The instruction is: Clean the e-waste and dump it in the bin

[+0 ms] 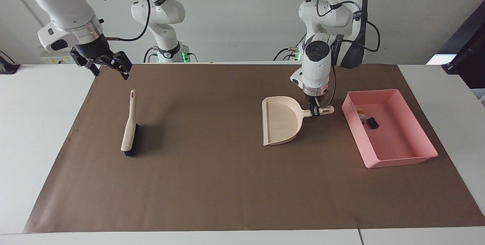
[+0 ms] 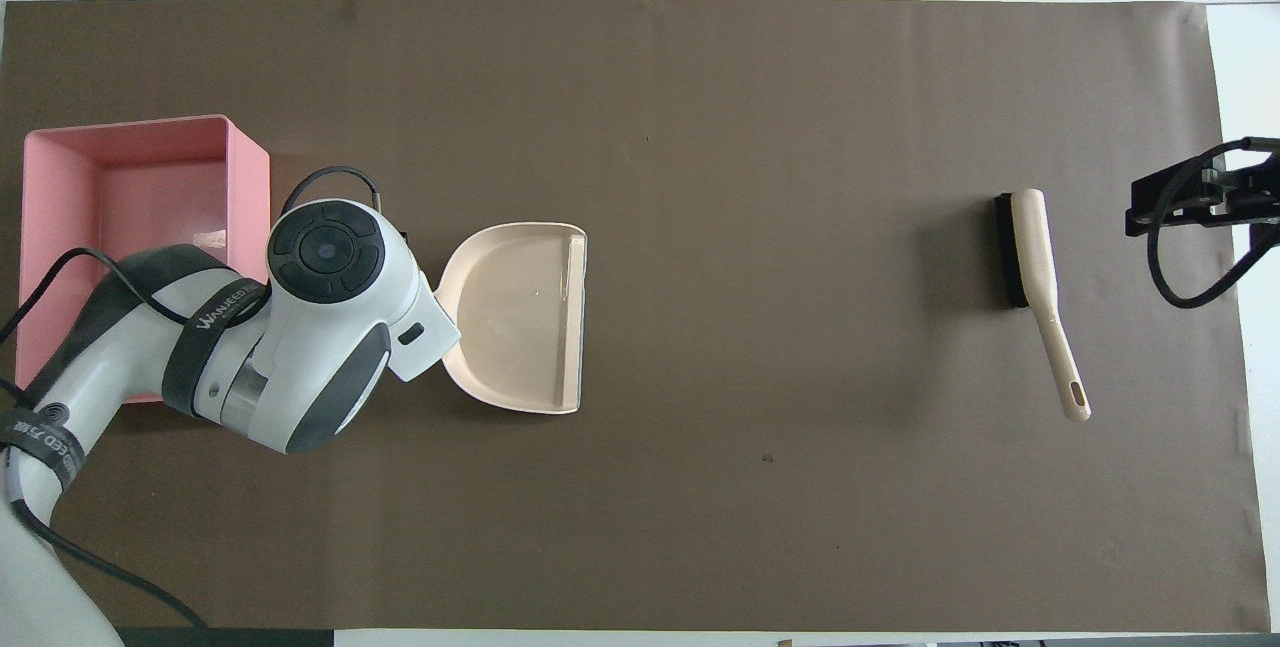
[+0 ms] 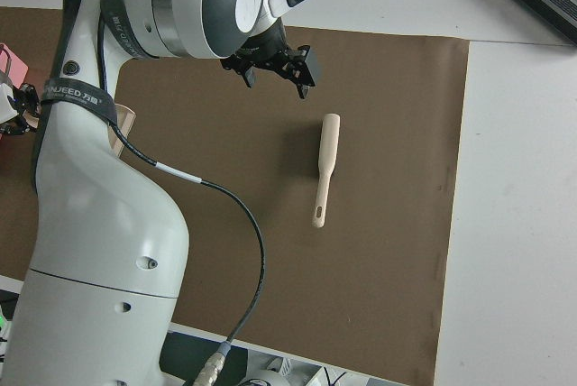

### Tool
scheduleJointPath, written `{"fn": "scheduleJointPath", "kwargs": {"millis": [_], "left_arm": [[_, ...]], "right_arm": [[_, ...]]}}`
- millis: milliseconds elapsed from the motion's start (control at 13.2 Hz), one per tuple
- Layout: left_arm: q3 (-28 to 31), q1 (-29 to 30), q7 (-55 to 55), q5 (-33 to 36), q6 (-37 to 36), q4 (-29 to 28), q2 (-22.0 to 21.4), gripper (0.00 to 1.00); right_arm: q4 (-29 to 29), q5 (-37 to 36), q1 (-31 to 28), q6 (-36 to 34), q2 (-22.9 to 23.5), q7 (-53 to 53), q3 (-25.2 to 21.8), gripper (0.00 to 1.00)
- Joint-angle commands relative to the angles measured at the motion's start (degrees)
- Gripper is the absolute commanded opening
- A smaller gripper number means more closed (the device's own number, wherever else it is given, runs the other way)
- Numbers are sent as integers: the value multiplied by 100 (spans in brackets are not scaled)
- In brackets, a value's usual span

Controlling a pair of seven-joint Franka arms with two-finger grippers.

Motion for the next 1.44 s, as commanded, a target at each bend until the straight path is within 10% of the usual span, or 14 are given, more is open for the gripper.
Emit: {"fn": "scheduleJointPath", "kwargs": {"millis": [0,378,907,1360], "left_arm": [[90,-208,-89,-90,297,-335,9,0],[98,-138,-89,-90,263,-336,9,4],[142,354,-1316,-90,-703,-221,-640,90],[142,1302,-3740,-90,-1273,-21,-1001,98]], "right_arm": [[-148,103,-45,43,-120,78,15,100],[-218,103,-63,26,-155,95,15,100],[-227,103,-28,69,-164,245,15,100],[-219,121,-37,69,-155,175,23,100]]}}
